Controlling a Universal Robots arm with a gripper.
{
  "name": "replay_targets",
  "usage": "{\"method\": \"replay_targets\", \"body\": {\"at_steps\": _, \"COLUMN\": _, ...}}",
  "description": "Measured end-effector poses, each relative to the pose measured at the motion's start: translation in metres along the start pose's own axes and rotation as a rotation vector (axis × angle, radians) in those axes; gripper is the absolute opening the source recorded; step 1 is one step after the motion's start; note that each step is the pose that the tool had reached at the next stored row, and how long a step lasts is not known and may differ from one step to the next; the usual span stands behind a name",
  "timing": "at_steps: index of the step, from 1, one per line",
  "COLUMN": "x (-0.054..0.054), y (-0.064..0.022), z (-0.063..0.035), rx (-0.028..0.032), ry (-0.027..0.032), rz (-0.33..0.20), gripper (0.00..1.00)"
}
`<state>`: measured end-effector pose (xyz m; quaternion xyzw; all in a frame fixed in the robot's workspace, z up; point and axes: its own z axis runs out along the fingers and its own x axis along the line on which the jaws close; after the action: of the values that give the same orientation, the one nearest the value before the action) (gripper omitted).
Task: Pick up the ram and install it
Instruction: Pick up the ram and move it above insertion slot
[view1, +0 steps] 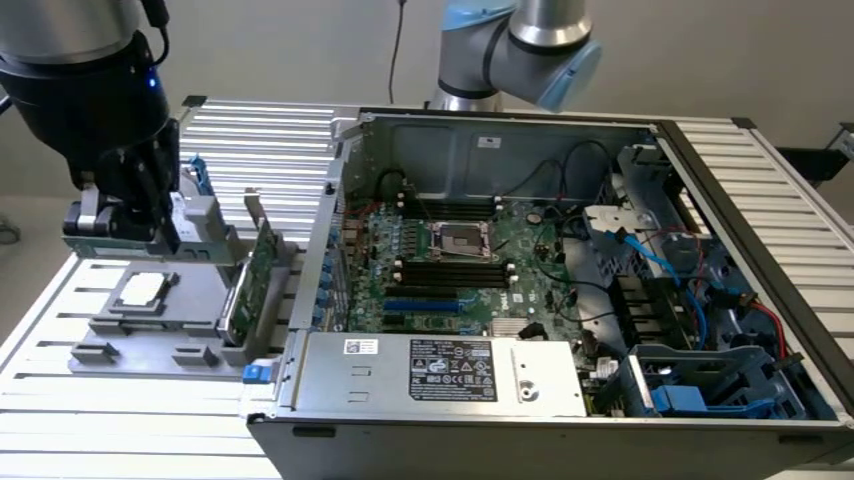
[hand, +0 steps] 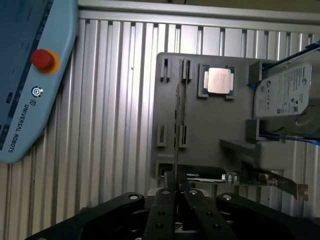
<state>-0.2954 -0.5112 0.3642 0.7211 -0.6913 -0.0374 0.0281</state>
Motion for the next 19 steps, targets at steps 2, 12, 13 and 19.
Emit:
{"method": "replay_targets", "body": {"at_steps": 2, "x": 0.000, "y": -0.0054, "z": -0.0069, "rx": -0.0015, "ry": -0.0007, "rz": 0.000, "gripper": 0.13}}
{"method": "replay_targets", "body": {"at_steps": 12, "x": 0.000, "y": -0.0312, "z": -0.0319, "rx": -0.0191, "ry": -0.0066, "rz": -0.002, "gripper": 0.13}}
{"method": "replay_targets", "body": {"at_steps": 13, "x": 0.000, "y": -0.0341, "z": -0.0340, "rx": -0.0198, "ry": -0.0080, "rz": -0.003, "gripper": 0.13}}
{"method": "replay_targets", "body": {"at_steps": 19, "x": -0.001, "y": -0.0524, "z": -0.0383, "rx": -0.0191, "ry": -0.0341, "rz": -0.005, "gripper": 0.13}}
